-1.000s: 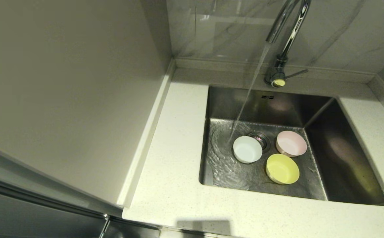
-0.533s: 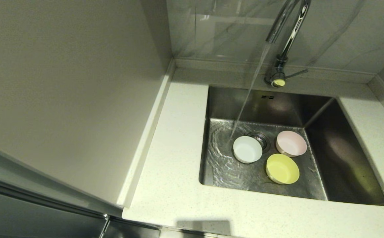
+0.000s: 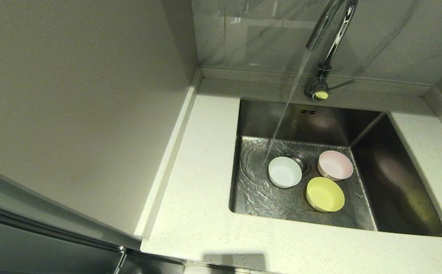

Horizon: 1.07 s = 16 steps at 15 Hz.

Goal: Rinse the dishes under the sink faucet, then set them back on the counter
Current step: Wait for the water to rinse the bowl

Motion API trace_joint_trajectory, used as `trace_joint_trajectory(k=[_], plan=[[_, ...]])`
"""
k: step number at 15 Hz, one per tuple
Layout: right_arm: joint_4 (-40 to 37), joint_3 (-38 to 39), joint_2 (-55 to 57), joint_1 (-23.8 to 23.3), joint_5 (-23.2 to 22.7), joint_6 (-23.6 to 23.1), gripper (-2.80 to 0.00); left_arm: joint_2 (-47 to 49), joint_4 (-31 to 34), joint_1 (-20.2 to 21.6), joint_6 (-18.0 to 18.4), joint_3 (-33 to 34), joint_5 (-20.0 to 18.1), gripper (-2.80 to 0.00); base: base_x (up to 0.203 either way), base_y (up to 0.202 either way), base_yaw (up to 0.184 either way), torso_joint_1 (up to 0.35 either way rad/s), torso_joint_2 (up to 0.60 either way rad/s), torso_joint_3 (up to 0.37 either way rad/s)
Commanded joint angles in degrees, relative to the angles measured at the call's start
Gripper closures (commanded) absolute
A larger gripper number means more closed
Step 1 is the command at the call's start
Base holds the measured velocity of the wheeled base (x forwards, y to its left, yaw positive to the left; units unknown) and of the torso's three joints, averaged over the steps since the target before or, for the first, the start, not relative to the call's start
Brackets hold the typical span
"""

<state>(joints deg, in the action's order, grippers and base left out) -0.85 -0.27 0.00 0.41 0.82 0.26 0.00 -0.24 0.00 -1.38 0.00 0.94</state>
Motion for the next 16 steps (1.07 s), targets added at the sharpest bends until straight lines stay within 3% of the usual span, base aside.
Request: trace_joint_trajectory(k=[1,9,16], plan=[[-0.06,0.05,2.49,0.02,0.05,-0.29,0.0,-0.09,-0.02,0.0,-0.03,0.0,0.03,0.0,0.0,0.0,0.0,0.0,0.0,0.0],[-0.59,-0.13,27.44,-1.47,-1.8,-5.89,0.0,-0.09,-0.02,0.0,-0.03,0.0,0.03,0.0,0.0,0.0,0.0,0.0,0.0,0.0],[-0.65,-0.2,42.23,-4.93,-2.2,-6.56,0.0,-0.09,-0.02,0.0,-0.03,0.0,0.03,0.0,0.0,0.0,0.0,0.0,0.0,0.0]])
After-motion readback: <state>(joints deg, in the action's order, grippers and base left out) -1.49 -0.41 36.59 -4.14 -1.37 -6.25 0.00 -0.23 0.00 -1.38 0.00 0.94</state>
